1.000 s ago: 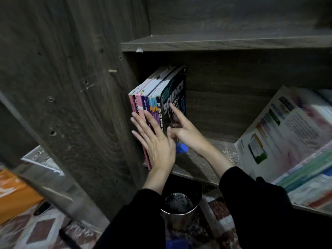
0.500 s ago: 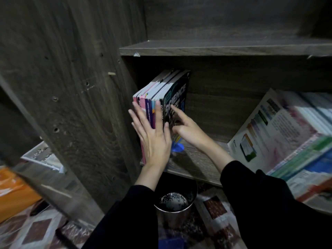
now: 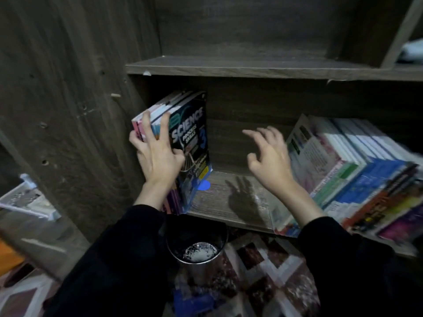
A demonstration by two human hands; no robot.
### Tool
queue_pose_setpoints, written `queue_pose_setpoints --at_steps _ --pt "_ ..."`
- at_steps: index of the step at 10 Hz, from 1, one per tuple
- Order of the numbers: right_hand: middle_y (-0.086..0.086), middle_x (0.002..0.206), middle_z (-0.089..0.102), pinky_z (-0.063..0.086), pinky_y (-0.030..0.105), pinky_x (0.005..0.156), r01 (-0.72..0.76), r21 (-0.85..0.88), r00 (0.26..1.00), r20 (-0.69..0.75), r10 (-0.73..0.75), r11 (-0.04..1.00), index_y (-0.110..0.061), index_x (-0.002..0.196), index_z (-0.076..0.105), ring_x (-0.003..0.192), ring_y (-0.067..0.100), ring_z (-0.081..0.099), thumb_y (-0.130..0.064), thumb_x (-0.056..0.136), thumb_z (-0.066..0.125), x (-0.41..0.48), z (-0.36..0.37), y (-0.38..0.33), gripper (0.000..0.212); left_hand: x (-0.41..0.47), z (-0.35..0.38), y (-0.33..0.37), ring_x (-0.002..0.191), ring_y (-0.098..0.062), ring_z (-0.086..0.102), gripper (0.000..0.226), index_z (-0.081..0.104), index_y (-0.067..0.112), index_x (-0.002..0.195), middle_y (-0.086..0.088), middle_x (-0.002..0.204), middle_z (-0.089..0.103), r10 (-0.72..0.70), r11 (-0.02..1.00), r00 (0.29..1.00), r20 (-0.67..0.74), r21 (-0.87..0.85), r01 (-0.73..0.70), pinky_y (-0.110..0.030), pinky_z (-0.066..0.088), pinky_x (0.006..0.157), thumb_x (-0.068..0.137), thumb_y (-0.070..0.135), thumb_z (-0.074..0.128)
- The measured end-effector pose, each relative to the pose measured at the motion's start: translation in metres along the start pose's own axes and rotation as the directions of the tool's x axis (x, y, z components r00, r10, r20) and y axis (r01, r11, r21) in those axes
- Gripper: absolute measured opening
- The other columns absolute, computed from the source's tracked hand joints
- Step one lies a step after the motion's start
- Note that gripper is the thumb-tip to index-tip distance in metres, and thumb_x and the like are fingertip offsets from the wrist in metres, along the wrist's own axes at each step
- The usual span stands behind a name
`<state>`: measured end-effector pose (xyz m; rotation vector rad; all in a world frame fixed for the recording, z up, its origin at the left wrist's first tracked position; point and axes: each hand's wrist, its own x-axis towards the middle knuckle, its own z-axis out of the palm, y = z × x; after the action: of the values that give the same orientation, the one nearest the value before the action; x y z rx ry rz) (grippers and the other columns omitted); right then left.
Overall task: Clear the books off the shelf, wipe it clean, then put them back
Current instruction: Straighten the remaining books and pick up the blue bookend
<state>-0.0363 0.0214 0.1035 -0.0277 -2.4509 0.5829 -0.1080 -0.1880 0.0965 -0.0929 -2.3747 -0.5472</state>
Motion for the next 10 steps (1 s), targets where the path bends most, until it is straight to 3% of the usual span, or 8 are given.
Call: queue_pose_setpoints --at_steps 1,2,3,4,7,10 --pt "0.021 0.131 0.052 0.018 0.052 0.110 -0.074 -0.293 0.977 -0.212 0.010 0.953 -0.015 0.122 0.061 0.133 0.040 0.033 -0.021 0.069 0.048 -0.013 -0.027 0.029 0.055 0.002 0.000 0.003 0.127 -0.050 0.023 0.081 0.031 0.027 0.141 -0.009 0.155 0.013 -0.051 0.999 0.999 0.012 0.009 0.050 -0.058 0.045 0.088 0.070 0.017 0.068" --pt "0.022 0.139 0.044 0.012 0.057 0.110 -0.262 -0.395 0.943 -0.300 0.146 0.881 -0.013 0.128 0.055 0.138 0.040 0.026 -0.022 0.073 0.053 -0.024 -0.051 0.052 0.056 0.003 0.002 0.006 0.128 -0.052 0.022 0.081 0.029 0.025 0.140 -0.011 0.155 0.013 -0.066 0.998 0.998 0.008 0.007 0.066 -0.060 0.042 0.091 0.070 0.017 0.070" --pt "0.021 0.146 0.033 0.012 0.056 0.109 -0.478 -0.402 0.874 -0.308 0.376 0.781 -0.011 0.143 0.038 0.139 0.038 0.022 -0.027 0.082 0.058 -0.030 -0.066 0.070 0.066 0.002 0.004 0.007 0.128 -0.054 0.021 0.081 0.028 0.024 0.139 -0.014 0.154 0.013 -0.062 0.998 0.998 0.004 0.009 0.062 -0.061 0.041 0.091 0.070 0.015 0.069" --pt "0.021 0.142 0.035 0.015 0.055 0.107 -0.583 -0.394 0.811 -0.330 0.483 0.710 -0.008 0.139 0.041 0.134 0.036 0.025 -0.044 0.081 0.043 -0.036 -0.070 0.077 0.069 0.003 0.003 0.007 0.128 -0.054 0.020 0.081 0.027 0.024 0.138 -0.015 0.153 0.013 -0.066 0.998 0.998 -0.006 0.003 0.066 -0.062 0.042 0.090 0.069 0.013 0.068" --pt "0.019 0.132 0.033 0.018 0.048 0.101 -0.535 -0.484 0.845 -0.300 0.443 0.693 -0.005 0.130 0.049 0.126 0.033 0.024 -0.040 0.086 0.056 -0.033 -0.067 0.067 0.057 0.001 0.002 0.008 0.128 -0.055 0.021 0.080 0.029 0.023 0.138 -0.017 0.153 0.015 -0.045 0.999 0.999 -0.023 0.004 0.045 -0.061 0.039 0.093 0.069 0.011 0.067" --pt "0.015 0.127 0.033 0.018 0.045 0.096 -0.602 -0.384 0.798 -0.320 0.511 0.700 -0.006 0.105 0.063 0.122 0.032 0.024 -0.037 0.082 0.059 -0.022 -0.069 0.057 0.039 0.001 0.004 0.008 0.128 -0.057 0.020 0.079 0.027 0.022 0.136 -0.018 0.153 0.014 -0.048 0.999 0.999 -0.005 -0.009 0.048 -0.065 0.040 0.089 0.067 0.009 0.064"
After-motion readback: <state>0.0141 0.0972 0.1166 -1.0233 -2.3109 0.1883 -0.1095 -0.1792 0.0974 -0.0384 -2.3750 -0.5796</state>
